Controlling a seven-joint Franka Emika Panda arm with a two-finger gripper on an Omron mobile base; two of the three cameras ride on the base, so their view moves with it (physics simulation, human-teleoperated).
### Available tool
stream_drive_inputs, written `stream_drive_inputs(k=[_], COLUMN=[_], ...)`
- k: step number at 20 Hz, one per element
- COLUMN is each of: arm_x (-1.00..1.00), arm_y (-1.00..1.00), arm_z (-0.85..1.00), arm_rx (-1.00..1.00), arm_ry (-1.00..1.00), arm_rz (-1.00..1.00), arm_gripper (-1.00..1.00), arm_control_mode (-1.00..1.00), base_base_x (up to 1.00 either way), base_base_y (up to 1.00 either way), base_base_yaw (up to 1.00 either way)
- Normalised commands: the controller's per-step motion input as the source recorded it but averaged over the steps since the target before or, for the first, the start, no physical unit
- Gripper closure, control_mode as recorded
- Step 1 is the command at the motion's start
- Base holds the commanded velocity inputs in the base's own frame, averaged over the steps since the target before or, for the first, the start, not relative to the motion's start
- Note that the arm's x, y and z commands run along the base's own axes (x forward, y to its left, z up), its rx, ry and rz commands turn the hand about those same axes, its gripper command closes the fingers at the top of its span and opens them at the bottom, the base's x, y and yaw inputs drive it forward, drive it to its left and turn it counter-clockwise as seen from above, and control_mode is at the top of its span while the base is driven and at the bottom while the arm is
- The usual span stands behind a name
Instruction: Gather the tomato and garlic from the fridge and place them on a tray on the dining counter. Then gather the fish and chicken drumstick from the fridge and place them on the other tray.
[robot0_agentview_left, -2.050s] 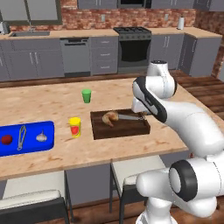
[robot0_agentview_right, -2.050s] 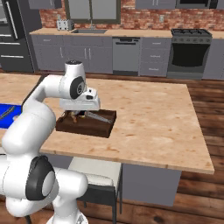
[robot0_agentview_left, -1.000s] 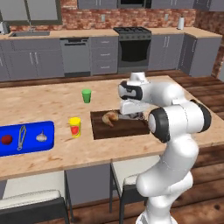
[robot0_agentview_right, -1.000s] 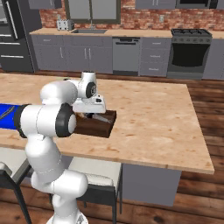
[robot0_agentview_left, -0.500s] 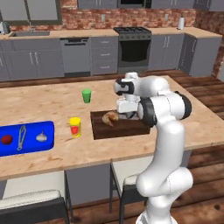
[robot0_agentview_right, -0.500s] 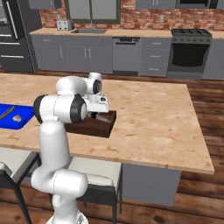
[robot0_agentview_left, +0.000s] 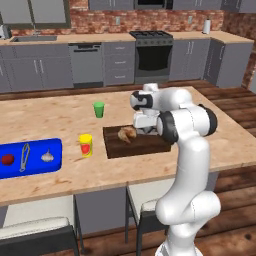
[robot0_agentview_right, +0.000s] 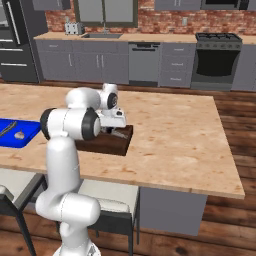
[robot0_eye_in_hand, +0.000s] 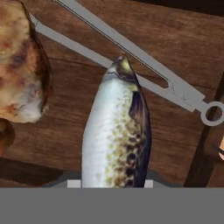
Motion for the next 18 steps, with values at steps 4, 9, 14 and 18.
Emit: stream_drive_inputs(k=[4,9,14,18], arm_x=[-0.02,-0.01,0.00,0.00], arm_y=[0.00,0.00,0.00,0.00], arm_z=[-0.16,-0.34,-0.27,0.00], arm_rx=[0.00,0.00,0.00,0.00], arm_ry=[-0.33,-0.28,-0.13,0.00], arm_rz=[0.00,0.00,0.00,0.00], arm_gripper=[1.00,1.00,1.00,-1.00], arm_control_mode=[-1.00,-1.00,-1.00,-1.00], base_base_x=[0.00,0.00,0.00,0.00], base_base_y=[0.00,0.00,0.00,0.00], base_base_yaw=[0.00,0.00,0.00,0.00])
